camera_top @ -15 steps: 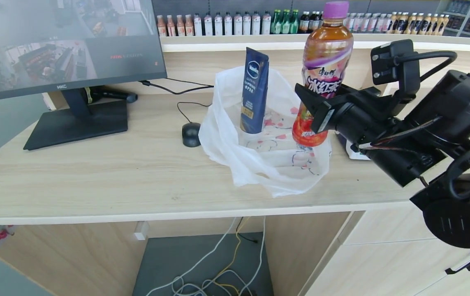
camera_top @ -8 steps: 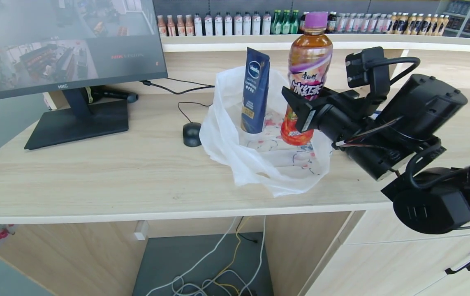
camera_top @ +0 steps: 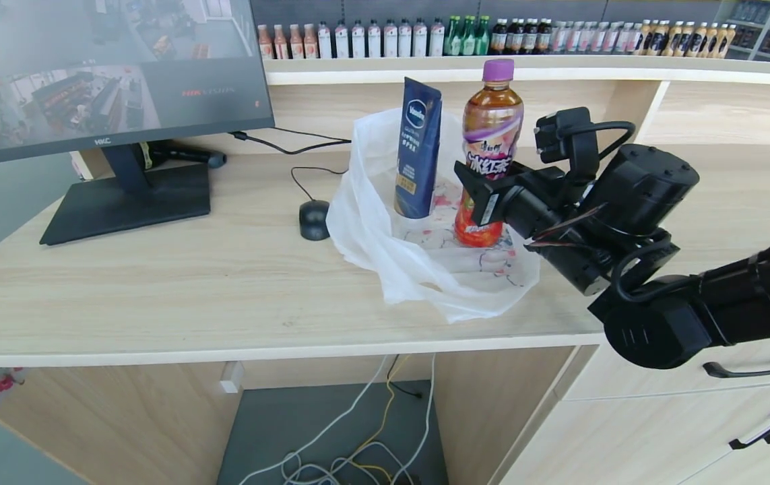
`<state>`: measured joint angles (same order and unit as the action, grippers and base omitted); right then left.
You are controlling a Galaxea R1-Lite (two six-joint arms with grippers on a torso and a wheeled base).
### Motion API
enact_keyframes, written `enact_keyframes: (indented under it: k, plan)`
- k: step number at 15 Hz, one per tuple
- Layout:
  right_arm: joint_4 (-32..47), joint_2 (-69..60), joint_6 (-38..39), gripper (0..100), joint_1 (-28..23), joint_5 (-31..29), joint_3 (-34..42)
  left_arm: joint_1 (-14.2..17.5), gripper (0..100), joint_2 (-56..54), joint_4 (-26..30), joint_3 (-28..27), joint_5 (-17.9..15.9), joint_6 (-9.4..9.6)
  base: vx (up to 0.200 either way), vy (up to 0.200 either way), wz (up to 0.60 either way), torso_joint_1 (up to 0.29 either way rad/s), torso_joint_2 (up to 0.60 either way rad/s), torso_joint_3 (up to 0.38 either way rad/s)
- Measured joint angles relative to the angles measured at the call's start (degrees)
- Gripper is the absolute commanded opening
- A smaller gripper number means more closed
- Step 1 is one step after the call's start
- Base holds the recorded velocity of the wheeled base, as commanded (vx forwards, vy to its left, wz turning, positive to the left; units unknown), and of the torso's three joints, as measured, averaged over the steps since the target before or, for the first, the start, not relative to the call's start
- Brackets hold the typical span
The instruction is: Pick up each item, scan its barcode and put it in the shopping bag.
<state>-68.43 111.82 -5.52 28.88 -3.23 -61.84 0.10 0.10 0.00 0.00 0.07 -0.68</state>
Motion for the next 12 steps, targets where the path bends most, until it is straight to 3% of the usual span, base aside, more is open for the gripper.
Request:
enact_keyframes:
  k: [12]
  plan:
    - [-0.35, 2.91, -0.16, 0, -0.46, -0.33, 1.48, 0.00, 100, 0.00, 0.00, 0.00, 0.00, 0.00, 0.000, 0.000, 0.00, 0.000, 0.00, 0.000]
